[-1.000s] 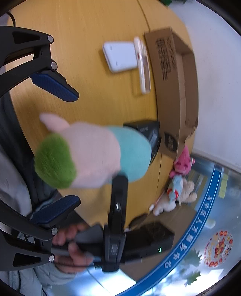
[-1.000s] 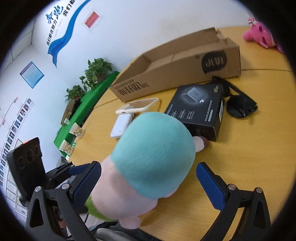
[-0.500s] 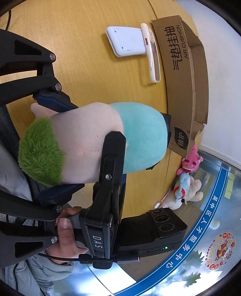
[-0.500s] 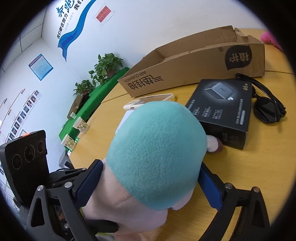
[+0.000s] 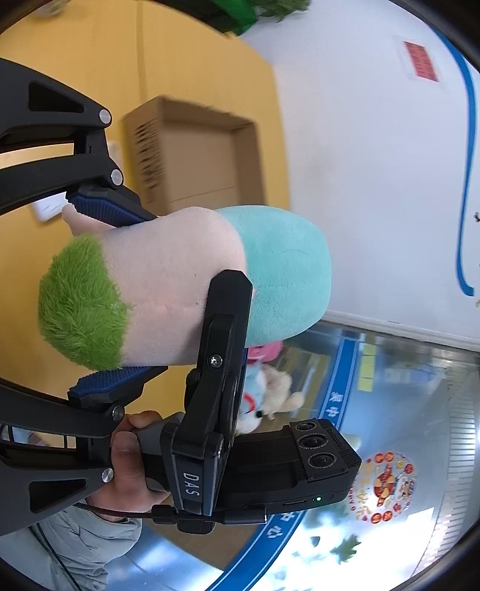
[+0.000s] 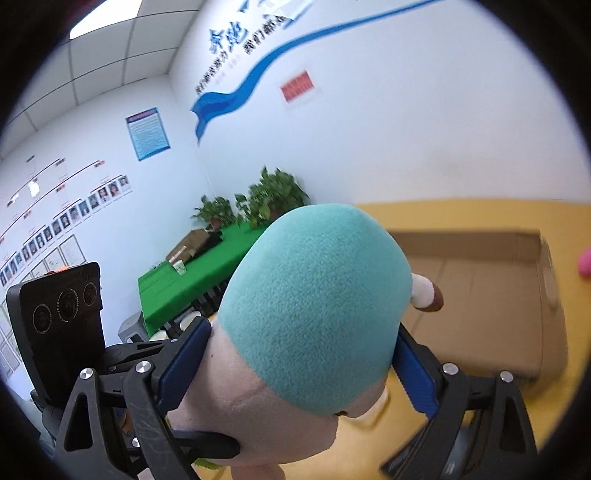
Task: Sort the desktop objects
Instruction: 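Carry the teal plush with both grippers and lower it into the box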
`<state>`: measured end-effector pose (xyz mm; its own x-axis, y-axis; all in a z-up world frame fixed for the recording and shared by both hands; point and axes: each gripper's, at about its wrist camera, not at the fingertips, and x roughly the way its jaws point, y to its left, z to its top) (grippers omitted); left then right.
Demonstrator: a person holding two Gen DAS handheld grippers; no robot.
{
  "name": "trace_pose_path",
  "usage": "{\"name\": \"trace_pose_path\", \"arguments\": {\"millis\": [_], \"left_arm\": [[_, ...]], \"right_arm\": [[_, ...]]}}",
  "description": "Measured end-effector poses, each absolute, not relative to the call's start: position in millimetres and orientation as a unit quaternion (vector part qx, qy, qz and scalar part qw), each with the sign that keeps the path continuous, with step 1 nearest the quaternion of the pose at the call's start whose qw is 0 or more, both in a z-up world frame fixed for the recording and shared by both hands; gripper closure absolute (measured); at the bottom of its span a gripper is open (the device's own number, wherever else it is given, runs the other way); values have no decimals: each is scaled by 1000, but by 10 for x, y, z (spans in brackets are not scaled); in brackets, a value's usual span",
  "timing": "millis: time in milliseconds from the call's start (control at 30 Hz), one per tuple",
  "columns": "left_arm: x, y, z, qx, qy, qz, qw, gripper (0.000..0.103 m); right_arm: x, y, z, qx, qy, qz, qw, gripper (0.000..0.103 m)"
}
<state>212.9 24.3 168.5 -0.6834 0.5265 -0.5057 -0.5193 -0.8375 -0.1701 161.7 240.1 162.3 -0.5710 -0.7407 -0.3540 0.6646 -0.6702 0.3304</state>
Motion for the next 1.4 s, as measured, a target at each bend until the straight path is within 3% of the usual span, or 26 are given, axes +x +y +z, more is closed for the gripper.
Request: {"name": "trace_pose_path", "arguments": {"millis": [267, 533, 733, 967, 1200, 1400], "left_arm": [[1296, -24, 2367, -230, -3, 936, 266, 39], [157, -302, 2530, -251, 2, 938, 238, 39], [-784, -544, 2165, -313, -7, 924, 218, 39], [-1805, -703, 1274, -424, -34, 888, 175, 39], [-2238, -788, 571, -504, -53, 849, 146, 39], [-2397, -825, 150, -558, -63, 819, 120, 34]], "right_arm": [[844, 2153, 2439, 177, -22, -883, 434, 10], [-52, 1984, 2584, 187, -24, -867, 461, 10], [-898, 1691, 2152, 227, -29, -853, 469, 10], [-1929, 1487, 1107, 324, -73, -814, 476, 10], [-2303, 1413, 232, 410, -103, -774, 471, 10], [-2378, 1335, -141, 448, -104, -761, 457, 11]]}}
